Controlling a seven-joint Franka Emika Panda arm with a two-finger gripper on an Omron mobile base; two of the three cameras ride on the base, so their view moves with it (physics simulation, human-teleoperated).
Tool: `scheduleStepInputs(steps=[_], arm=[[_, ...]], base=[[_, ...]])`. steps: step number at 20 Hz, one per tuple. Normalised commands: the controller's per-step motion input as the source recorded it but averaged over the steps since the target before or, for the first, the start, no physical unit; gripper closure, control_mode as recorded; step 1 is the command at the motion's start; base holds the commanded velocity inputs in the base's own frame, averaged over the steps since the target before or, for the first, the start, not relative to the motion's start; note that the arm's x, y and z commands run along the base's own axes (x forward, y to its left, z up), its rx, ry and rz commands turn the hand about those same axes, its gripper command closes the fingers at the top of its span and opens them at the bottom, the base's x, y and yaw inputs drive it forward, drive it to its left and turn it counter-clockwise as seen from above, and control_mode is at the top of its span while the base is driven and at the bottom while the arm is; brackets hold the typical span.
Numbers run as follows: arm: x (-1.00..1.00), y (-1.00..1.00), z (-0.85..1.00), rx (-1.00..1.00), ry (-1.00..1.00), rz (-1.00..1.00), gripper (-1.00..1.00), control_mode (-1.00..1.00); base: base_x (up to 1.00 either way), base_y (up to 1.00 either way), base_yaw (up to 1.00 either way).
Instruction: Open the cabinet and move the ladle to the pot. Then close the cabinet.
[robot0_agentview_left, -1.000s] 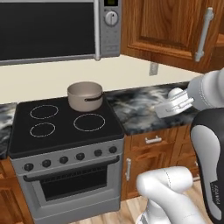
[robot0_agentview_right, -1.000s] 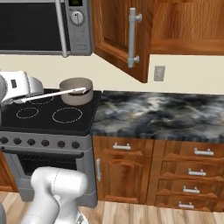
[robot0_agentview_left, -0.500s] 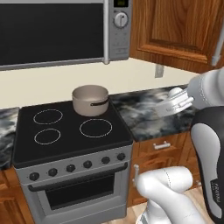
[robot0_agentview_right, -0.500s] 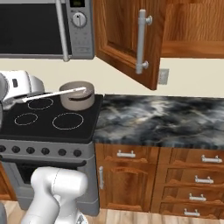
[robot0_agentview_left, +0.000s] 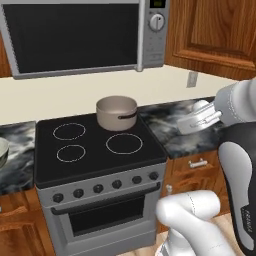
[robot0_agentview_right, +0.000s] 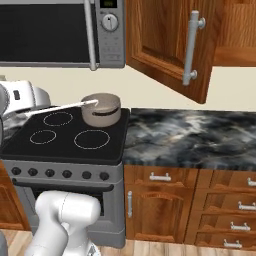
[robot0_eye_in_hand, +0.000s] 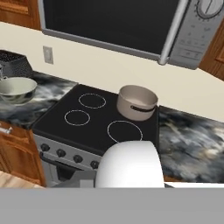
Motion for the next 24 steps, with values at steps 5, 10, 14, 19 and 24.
scheduleStepInputs(steps=[5,10,14,19,24], arm=[[0.0,0.0,0.0,0.0,0.0,0.0,1.0,1.0],[0.0,0.0,0.0,0.0,0.0,0.0,1.0,1.0],[0.0,0.0,0.0,0.0,0.0,0.0,1.0,1.0],[0.0,0.0,0.0,0.0,0.0,0.0,1.0,1.0],[0.0,0.0,0.0,0.0,0.0,0.0,1.0,1.0]], base=[[0.23,0.46,-0.01],[0.32,0.39,-0.02],[0.38,0.34,-0.02],[0.36,0.27,-0.02],[0.35,0.26,-0.03]])
